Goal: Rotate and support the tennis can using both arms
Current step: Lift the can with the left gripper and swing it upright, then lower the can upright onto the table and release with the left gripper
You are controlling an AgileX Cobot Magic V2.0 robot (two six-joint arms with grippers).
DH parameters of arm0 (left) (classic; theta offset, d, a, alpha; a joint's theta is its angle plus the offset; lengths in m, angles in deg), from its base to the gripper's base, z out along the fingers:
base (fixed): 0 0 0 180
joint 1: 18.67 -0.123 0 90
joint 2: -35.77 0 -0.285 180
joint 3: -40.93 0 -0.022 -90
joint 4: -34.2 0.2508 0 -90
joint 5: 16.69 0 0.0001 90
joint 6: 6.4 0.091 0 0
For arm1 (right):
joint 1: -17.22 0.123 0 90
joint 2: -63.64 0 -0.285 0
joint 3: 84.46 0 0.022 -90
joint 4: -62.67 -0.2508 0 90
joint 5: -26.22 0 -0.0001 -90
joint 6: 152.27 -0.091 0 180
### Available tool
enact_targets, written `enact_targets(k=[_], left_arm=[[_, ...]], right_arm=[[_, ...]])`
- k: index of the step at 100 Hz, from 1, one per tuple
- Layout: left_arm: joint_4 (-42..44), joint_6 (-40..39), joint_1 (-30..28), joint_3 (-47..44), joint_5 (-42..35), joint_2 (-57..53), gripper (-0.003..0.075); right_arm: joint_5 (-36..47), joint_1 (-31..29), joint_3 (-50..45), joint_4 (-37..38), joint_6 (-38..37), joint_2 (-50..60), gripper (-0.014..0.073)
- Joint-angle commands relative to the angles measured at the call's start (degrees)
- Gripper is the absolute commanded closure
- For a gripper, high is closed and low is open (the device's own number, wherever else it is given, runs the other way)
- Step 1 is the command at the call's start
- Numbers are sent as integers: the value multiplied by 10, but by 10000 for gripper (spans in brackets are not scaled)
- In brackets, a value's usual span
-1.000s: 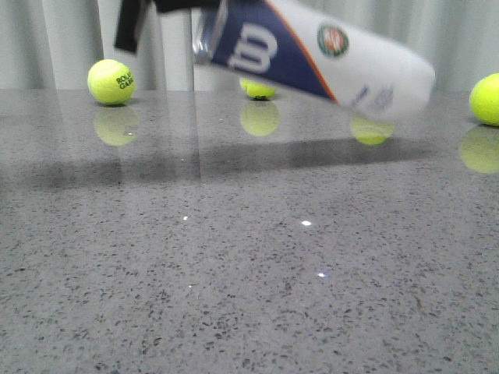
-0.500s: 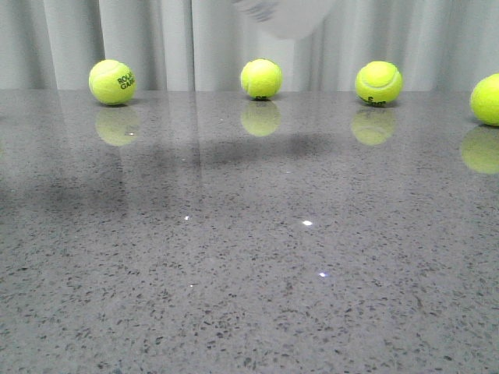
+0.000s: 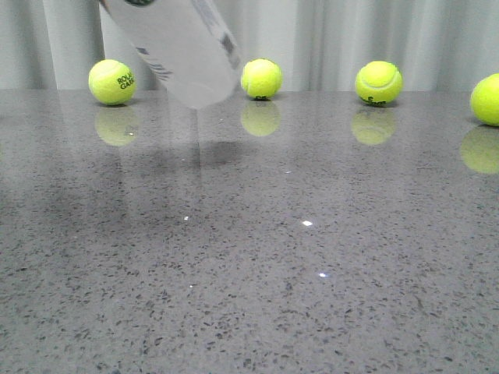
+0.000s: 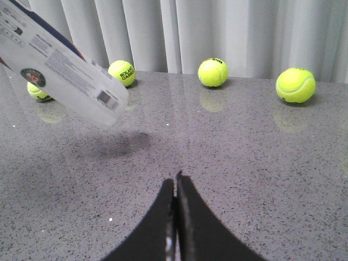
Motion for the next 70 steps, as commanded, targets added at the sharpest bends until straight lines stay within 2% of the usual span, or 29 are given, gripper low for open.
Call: enact_targets(k=[1,26,32,39,46,51,58,63,70], left_arm=[[3,-8,34,24,8,1,738],[19,-8,52,27,8,44,737],[19,-8,52,34,8,50,717],[18,-8,52,40,8,51,633],[18,-8,52,48,8,51,494],[20,-8,52,53,8,51,363],[20,-8,51,61,6,51,243],[20,-8,51,66,0,51,213],[20,-9,51,74,-7,56,224]], right_arm=[[43,0,14,3,4,-7,652],[43,0,14,3,4,-7,652],[43,0,14,3,4,-7,652],[43,0,14,3,4,-7,652],[43,0,14,3,4,-7,652],[43,0,14,3,4,-7,652],[43,0,14,3,4,-7,652],[43,0,14,3,4,-7,652],[43,0,14,3,4,-7,652]])
